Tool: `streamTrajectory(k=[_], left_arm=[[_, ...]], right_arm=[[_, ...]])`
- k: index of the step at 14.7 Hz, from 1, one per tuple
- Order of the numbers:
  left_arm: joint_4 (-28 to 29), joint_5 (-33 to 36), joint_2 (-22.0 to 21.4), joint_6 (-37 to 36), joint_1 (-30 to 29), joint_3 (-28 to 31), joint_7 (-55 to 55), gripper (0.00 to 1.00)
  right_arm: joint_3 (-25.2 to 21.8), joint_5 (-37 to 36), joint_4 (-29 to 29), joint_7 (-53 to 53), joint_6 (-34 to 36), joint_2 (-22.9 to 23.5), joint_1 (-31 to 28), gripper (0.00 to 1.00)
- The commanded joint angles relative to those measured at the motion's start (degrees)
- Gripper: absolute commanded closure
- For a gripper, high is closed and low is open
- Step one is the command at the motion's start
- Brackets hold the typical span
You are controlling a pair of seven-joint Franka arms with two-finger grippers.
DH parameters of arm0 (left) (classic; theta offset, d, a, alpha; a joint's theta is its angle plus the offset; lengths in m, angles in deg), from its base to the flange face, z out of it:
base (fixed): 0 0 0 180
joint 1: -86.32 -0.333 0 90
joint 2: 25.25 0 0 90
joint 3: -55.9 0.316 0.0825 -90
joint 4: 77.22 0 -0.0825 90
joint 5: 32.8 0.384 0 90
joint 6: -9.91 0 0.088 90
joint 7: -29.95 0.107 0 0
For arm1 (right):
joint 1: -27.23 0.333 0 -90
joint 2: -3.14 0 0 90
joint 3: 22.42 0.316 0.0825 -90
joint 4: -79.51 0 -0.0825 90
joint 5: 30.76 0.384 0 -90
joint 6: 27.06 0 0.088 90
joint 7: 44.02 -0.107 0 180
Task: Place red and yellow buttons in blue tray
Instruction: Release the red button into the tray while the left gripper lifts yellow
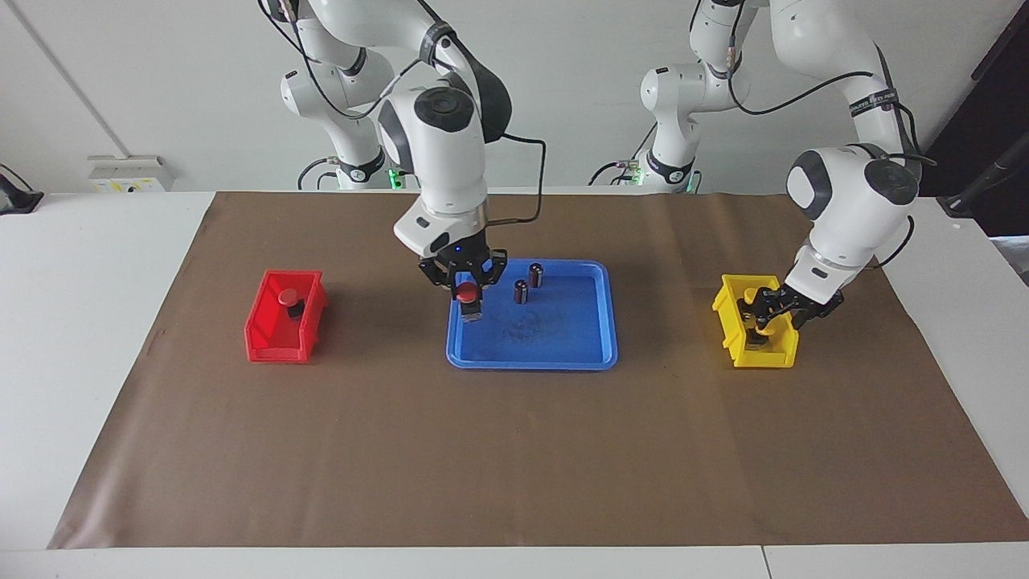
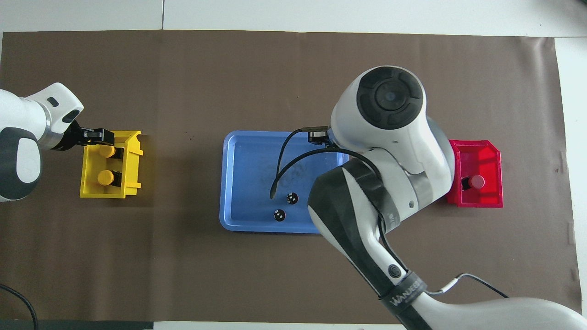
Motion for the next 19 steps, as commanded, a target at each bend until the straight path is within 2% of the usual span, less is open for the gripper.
streamTrajectory(k=[1,5,6,7,8,9,10,12,14,15,16,17,19], left_arm=[[3.40,0.14,-1.28,2.71,-0.31,-0.18,-0.51,0.29],[3.76,0.14,-1.37,2.80,-0.31,-0.35,-0.60,0.29],[4.28,0.14,-1.54,3.06,-0.31,-0.35,-0.60,0.34],[4.72,0.14,-1.72,3.41,-0.31,-0.35,-1.29,0.70],[4.81,0.14,-1.72,3.50,-0.31,-0.35,-1.56,0.90],[4.47,0.05,-1.63,3.33,-0.31,-0.18,-1.65,0.97],[2.98,-0.12,-1.28,2.02,-0.40,-0.18,-1.74,0.99],[-5.07,-0.13,-0.23,-6.47,-0.49,-0.09,-1.66,0.99],[-15.09,0.22,0.48,-16.76,-0.40,-0.09,-1.57,0.99],[-18.70,0.14,0.48,-19.50,0.12,-0.09,-1.91,0.99],[-19.78,0.22,0.48,-20.66,0.91,-0.35,-4.44,0.99],[-18.40,0.22,0.22,-20.32,4.66,-0.44,-11.34,0.99],[-11.91,0.22,-2.49,-16.74,11.26,-0.62,-23.92,0.99]], right_arm=[[-0.39,0.29,0.28,-5.90,-3.82,3.44,2.38,0.83],[-0.48,-1.64,1.16,-10.48,-5.85,6.08,5.02,0.82],[-0.39,-2.78,1.77,-12.15,-6.38,6.44,5.11,0.81],[-0.39,-3.23,2.39,-12.68,-7.34,6.53,5.28,0.80],[-0.39,-3.23,3.00,-12.78,-8.65,6.53,5.29,0.77],[-0.39,-3.23,3.79,-12.86,-9.54,6.53,5.29,0.76],[-0.39,-3.32,4.23,-12.87,-10.59,6.61,5.20,0.74],[-0.39,-3.32,5.02,-12.87,-11.48,6.70,5.28,0.67],[-0.39,-3.32,3.81,-12.52,-10.96,6.70,4.41,0.36],[-0.39,-3.23,2.14,-12.43,-10.17,6.79,4.49,0.23],[-0.48,-3.23,0.48,-12.25,-8.60,6.79,4.23,0.23],[-0.57,-3.32,-0.93,-11.73,-6.06,6.36,3.45,0.23],[-0.48,-2.79,1.23,-4.74,-0.79,0.24,-0.76,0.23]])
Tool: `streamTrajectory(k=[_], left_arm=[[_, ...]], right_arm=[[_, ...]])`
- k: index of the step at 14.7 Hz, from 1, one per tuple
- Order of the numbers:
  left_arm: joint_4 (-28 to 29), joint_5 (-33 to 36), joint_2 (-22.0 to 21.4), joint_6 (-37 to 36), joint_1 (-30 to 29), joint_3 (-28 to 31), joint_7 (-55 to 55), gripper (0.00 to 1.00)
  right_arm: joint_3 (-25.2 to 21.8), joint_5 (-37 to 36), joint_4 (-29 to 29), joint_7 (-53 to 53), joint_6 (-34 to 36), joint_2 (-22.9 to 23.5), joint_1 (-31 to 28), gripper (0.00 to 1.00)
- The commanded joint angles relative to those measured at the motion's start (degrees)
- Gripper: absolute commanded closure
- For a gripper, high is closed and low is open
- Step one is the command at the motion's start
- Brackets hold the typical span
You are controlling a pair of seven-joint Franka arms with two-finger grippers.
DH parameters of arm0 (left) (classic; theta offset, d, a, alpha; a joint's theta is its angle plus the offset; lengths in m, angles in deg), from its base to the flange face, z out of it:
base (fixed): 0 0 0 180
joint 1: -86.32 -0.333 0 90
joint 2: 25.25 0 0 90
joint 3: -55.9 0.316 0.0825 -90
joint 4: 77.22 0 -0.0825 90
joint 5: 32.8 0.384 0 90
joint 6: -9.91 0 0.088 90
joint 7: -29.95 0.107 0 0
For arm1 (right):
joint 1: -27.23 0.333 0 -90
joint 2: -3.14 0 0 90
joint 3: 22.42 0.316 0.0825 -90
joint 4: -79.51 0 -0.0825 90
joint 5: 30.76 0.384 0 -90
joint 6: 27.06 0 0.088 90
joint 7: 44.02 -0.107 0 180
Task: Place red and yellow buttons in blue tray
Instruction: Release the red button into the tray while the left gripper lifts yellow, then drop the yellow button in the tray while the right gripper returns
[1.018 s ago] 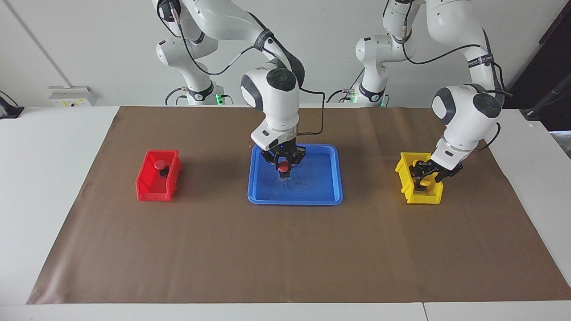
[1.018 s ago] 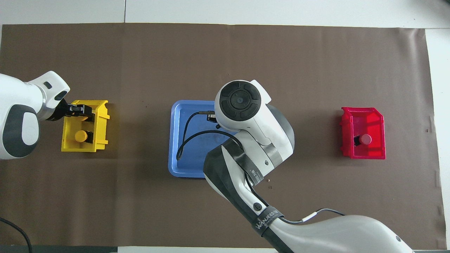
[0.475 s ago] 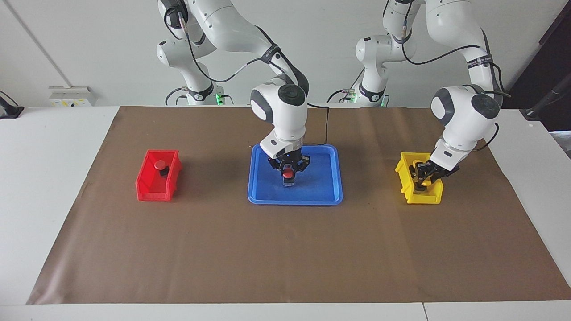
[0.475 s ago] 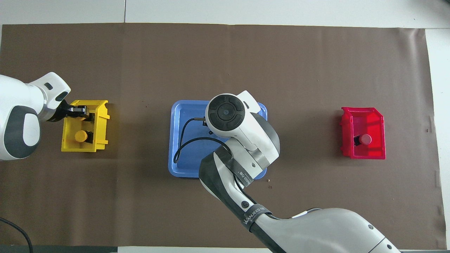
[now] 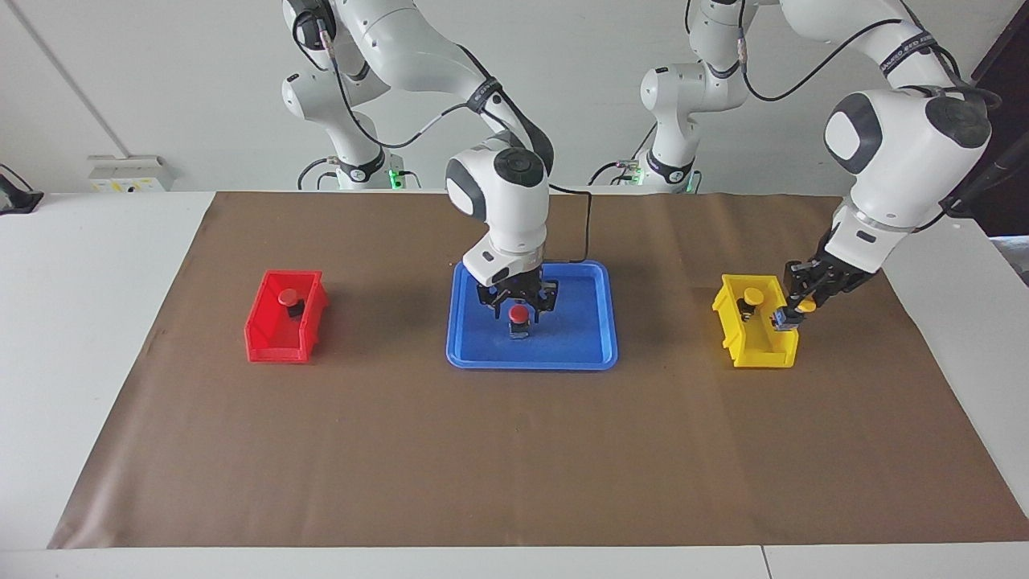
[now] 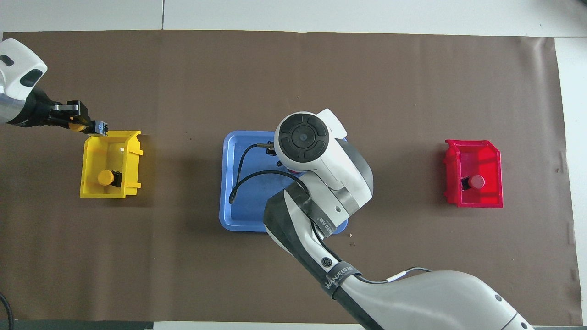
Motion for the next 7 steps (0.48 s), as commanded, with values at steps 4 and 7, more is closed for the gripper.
streamTrajectory(k=[4,7], left_arm=[[7.29,0.24,-0.23,7.56,20.86,0.13,-27.14,0.99],[7.47,0.24,2.31,10.11,28.44,0.22,-35.51,0.99]], right_arm=[[0.62,4.55,20.75,30.72,7.48,-25.33,-18.13,0.23],[0.27,8.33,30.44,51.72,6.87,-33.27,-30.78,0.23]])
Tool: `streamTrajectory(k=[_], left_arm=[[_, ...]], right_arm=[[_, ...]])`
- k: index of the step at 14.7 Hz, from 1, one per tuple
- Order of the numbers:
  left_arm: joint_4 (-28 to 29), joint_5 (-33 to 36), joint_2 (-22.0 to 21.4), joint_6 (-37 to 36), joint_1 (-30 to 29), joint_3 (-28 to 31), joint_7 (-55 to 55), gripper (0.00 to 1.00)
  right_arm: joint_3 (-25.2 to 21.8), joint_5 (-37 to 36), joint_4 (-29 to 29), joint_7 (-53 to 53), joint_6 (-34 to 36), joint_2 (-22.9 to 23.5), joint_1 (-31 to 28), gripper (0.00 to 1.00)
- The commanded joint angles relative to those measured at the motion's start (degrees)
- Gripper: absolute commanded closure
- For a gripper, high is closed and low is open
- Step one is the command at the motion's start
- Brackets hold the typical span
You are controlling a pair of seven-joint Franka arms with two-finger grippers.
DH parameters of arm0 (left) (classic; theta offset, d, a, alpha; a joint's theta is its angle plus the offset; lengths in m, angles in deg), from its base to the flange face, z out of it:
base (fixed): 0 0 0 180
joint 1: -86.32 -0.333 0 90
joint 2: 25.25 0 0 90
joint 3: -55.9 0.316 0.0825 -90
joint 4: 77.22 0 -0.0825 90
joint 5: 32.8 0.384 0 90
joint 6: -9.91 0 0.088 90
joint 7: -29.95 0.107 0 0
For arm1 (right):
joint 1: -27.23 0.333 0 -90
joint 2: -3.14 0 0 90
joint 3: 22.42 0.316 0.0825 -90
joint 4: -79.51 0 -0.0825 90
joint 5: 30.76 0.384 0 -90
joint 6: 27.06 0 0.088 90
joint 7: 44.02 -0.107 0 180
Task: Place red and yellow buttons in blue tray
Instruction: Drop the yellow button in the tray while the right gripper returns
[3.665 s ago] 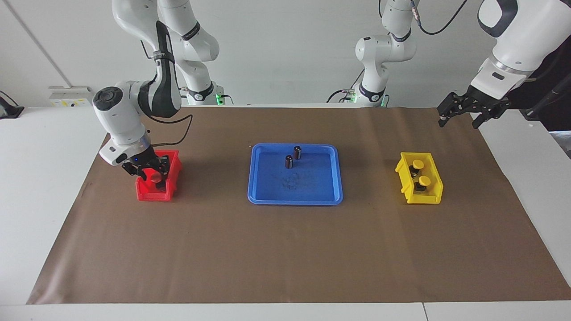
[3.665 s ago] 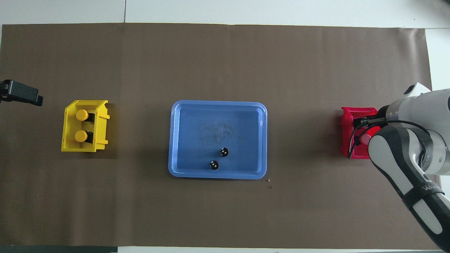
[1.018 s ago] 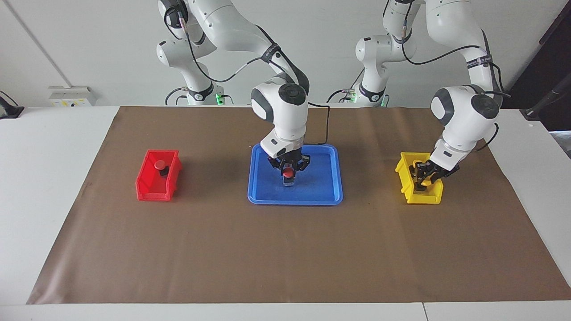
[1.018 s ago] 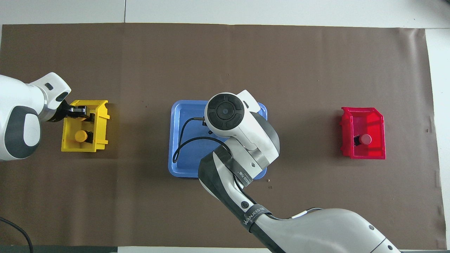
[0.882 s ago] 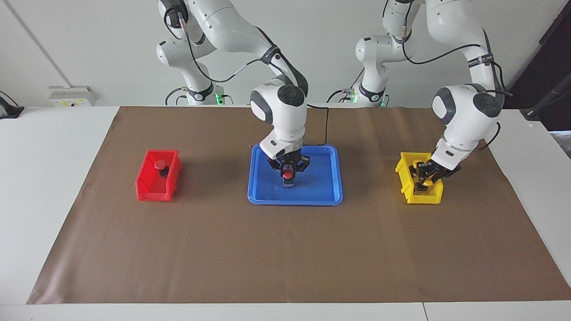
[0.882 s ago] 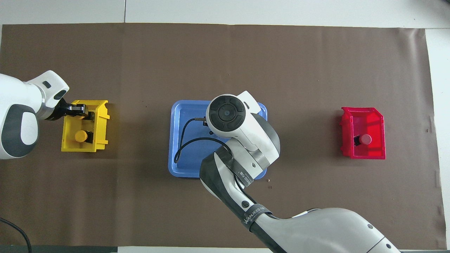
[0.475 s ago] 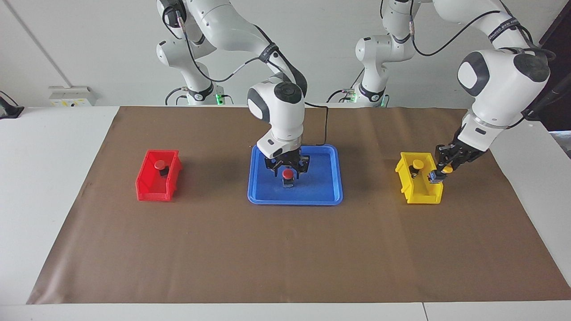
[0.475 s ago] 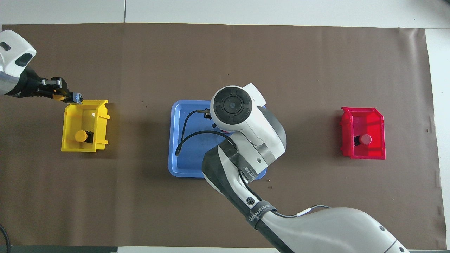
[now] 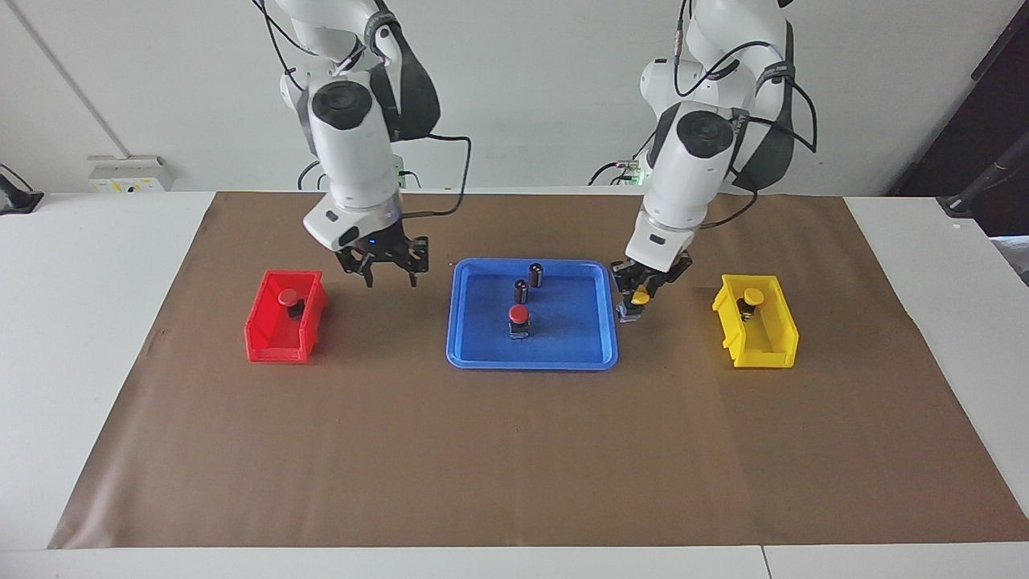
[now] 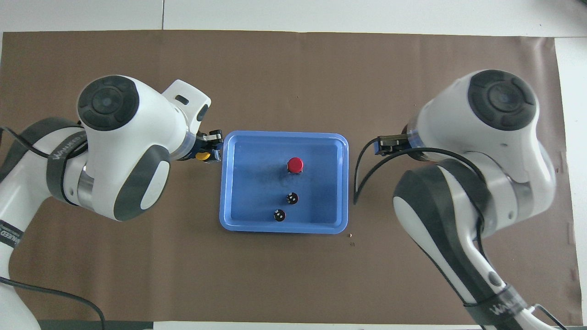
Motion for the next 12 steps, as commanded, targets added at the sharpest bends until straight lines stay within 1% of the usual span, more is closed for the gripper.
streamTrajectory(k=[1,2,3,4,5,7,8,9,10,11,12], left_arm=[[0.73,0.23,1.94,3.43,4.65,1.23,-5.39,0.99],[0.47,0.23,3.34,4.39,5.70,1.23,-6.27,0.99],[0.56,0.23,4.31,6.32,6.24,1.15,-6.72,0.99],[0.56,0.23,4.93,7.73,6.59,1.23,-6.90,0.99],[0.21,0.23,5.98,8.00,7.12,1.23,-7.59,0.99],[-0.49,0.67,8.44,9.23,8.00,1.32,-8.83,0.98],[-0.50,1.89,9.06,9.50,8.00,1.23,-8.83,0.95],[-0.41,2.25,9.24,9.85,7.91,1.23,-8.75,0.82],[-0.58,2.25,9.24,9.68,7.83,1.23,-8.66,0.54],[-1.19,2.43,9.24,8.89,7.91,1.23,-8.66,0.20],[-1.63,2.43,9.07,8.36,7.91,1.23,-8.48,0.12]], right_arm=[[0.63,4.56,11.29,18.17,-4.14,-7.23,-11.25,0.23],[0.62,4.57,12.17,22.59,-6.06,-7.50,-13.12,0.23],[0.62,4.57,12.27,22.64,-7.39,-7.15,-13.49,0.23],[0.54,4.57,12.44,22.46,-8.10,-6.02,-14.19,0.23],[0.54,4.57,12.36,22.89,-9.50,-3.40,-16.19,0.24],[0.54,4.57,12.44,22.90,-12.67,-1.62,-17.18,0.25],[0.54,4.57,12.44,22.90,-13.63,0.04,-17.36,0.25],[0.54,4.57,12.53,23.07,-15.38,1.10,-17.79,0.25],[0.54,4.57,13.05,22.99,-15.83,1.20,-17.71,0.27],[0.54,4.57,13.32,22.73,-16.19,1.11,-17.36,0.28],[0.54,4.57,14.37,22.64,-17.84,0.94,-17.27,0.30]])
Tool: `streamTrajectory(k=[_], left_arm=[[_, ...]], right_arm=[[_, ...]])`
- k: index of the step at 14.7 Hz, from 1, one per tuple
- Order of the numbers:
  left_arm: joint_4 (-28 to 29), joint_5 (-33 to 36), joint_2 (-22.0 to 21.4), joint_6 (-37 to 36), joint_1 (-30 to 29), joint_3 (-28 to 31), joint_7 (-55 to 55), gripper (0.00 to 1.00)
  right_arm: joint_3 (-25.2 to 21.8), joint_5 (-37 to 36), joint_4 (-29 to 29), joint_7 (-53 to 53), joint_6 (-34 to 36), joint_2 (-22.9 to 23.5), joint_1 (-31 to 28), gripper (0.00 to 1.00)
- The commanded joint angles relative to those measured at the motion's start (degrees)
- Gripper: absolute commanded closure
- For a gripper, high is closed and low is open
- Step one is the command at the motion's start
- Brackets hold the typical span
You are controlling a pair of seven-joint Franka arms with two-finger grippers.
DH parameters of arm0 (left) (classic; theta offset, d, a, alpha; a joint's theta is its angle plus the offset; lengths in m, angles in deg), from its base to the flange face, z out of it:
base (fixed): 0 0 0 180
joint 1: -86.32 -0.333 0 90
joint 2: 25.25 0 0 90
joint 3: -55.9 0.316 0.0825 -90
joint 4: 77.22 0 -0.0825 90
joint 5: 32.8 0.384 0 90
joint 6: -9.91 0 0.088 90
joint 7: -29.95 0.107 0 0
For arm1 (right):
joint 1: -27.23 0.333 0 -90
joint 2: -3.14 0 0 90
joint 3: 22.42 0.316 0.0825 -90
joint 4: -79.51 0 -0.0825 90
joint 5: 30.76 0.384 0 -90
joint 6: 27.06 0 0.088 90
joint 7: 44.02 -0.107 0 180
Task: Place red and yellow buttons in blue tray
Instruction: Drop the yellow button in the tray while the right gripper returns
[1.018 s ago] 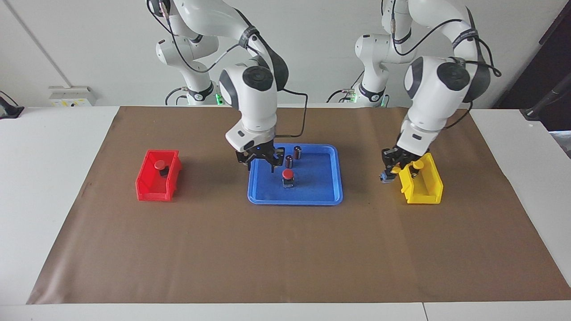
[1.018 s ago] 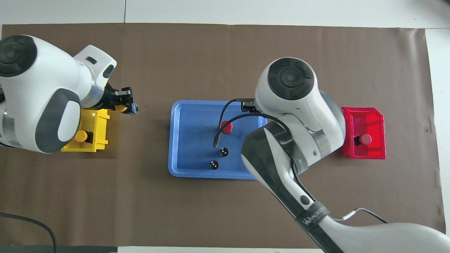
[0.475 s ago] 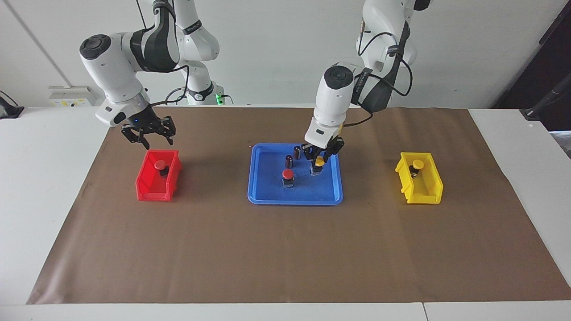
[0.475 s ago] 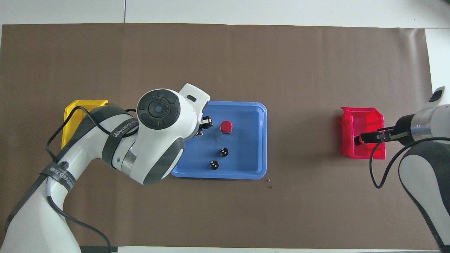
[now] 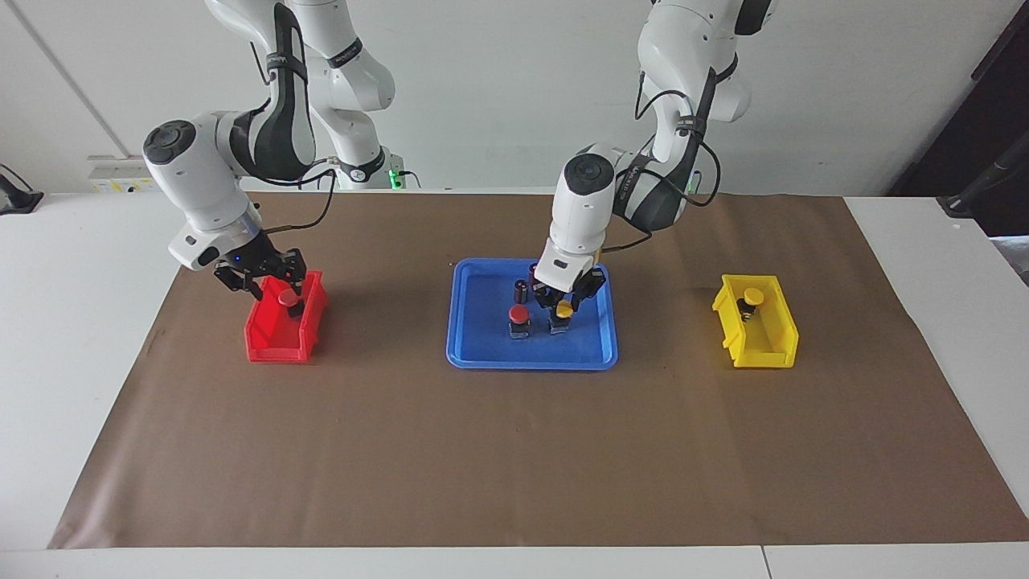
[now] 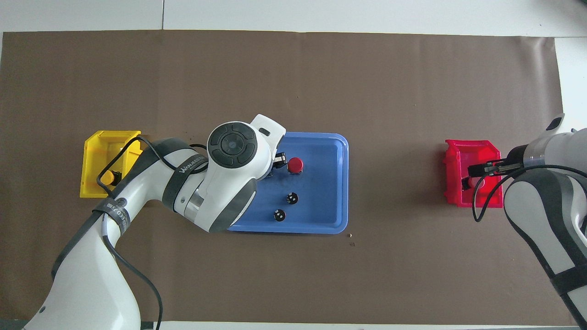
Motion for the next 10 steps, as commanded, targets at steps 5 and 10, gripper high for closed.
streamTrajectory(k=[5,10], left_arm=[[-2.24,1.15,-6.67,-10.98,-5.18,1.40,9.82,0.03],[-2.24,1.06,-10.18,-17.58,-19.67,1.48,33.45,0.00]], right_arm=[[0.85,1.06,4.05,1.39,-4.11,-0.21,-1.38,0.32],[0.85,0.97,5.37,1.92,-5.16,-0.48,-1.37,0.34]])
